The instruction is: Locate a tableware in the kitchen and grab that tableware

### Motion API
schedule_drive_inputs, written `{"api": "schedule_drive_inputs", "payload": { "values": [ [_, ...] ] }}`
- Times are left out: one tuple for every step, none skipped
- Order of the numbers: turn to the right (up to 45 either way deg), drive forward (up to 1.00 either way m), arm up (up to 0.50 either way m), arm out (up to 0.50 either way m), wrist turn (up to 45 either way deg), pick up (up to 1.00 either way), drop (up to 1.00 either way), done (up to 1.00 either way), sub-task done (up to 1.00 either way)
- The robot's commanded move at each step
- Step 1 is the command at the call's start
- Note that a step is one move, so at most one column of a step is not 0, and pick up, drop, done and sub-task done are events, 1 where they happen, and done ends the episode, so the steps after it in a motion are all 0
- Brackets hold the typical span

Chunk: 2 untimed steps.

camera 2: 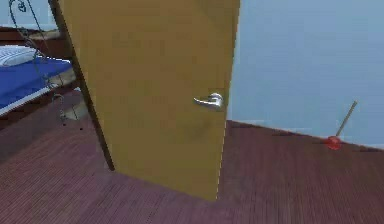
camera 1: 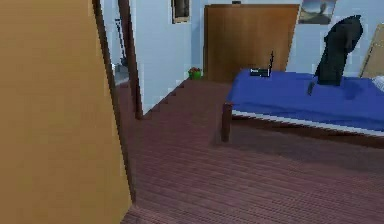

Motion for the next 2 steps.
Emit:
{"api": "schedule_drive_inputs", "payload": {
  "values": [
    [0.0,1.00,0.00,0.00,0.0,0.00,0.00,0.00,0.00],
    [6.0,0.00,0.00,0.00,0.0,0.00,0.00,0.00,0.00]
  ]
}}
